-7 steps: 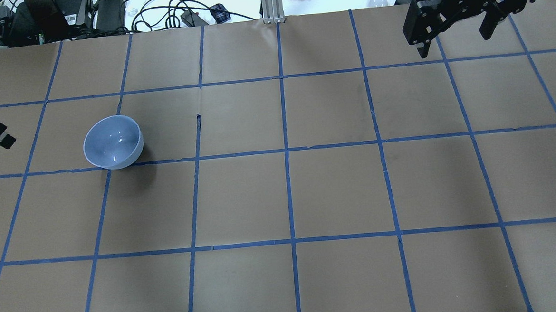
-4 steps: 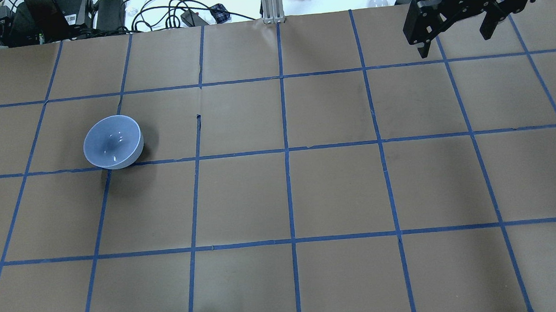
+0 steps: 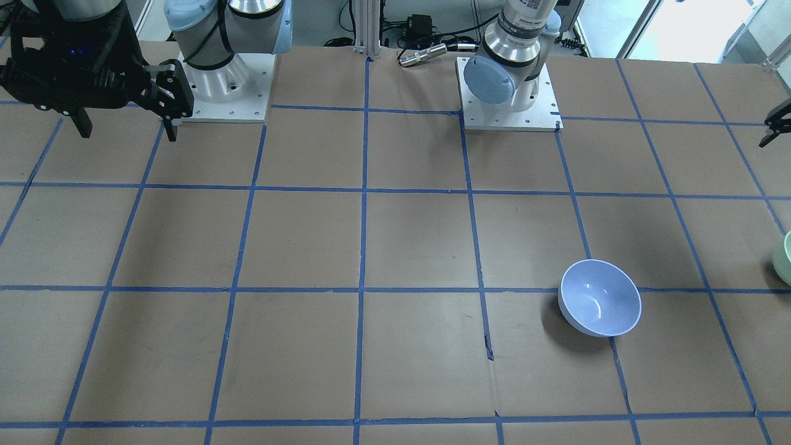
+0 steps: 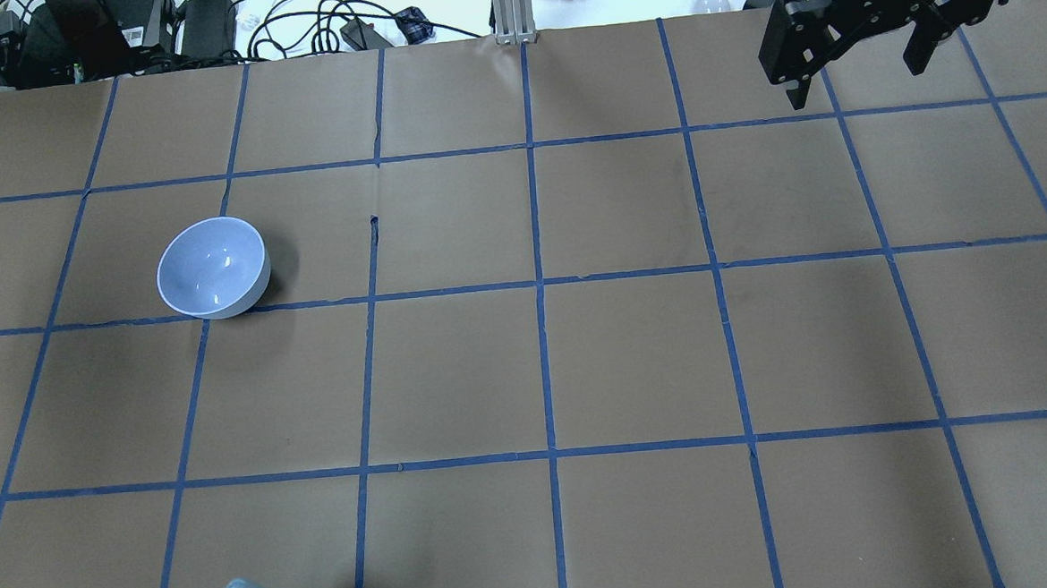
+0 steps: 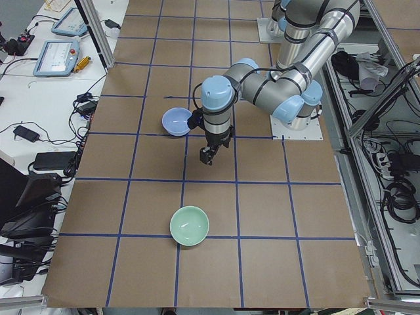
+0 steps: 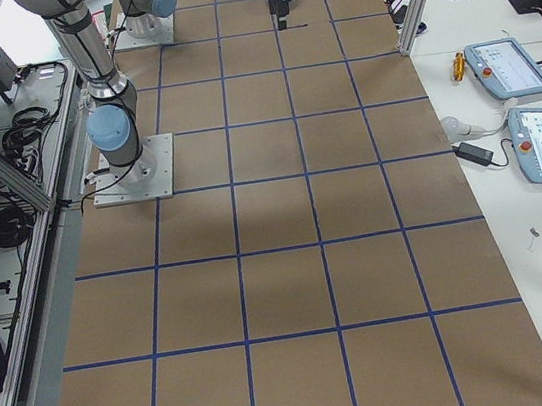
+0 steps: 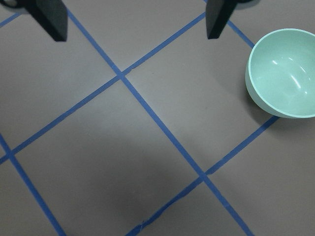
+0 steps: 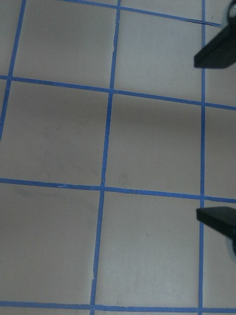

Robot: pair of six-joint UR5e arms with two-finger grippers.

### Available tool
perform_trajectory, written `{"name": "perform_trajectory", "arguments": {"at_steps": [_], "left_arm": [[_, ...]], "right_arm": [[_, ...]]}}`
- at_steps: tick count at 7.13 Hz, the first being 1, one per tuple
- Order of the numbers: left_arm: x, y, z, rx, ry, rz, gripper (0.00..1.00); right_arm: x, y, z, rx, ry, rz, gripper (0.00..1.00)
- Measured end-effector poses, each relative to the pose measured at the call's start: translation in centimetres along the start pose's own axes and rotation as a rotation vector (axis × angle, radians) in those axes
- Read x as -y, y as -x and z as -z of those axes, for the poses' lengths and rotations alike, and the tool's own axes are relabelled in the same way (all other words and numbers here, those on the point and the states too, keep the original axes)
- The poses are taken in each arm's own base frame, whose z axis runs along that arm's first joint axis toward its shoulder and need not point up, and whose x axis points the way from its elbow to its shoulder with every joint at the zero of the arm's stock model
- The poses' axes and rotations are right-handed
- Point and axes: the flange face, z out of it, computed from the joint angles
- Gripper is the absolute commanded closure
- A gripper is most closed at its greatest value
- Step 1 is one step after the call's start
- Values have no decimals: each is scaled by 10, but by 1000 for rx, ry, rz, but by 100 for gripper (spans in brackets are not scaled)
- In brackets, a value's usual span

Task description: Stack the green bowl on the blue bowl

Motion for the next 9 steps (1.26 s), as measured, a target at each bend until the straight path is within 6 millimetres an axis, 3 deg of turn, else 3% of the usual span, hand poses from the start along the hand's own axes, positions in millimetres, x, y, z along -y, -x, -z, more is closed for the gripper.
{"name": "perform_trajectory", "arguments": {"at_steps": [4,9], "left_arm": [[-47,50,-66,63,-76,-222,0],[-81,87,-125,117,-77,-425,0]], "right_arm": [[0,0,0,0,0,0,0],[0,0,0,0,0,0,0]]}}
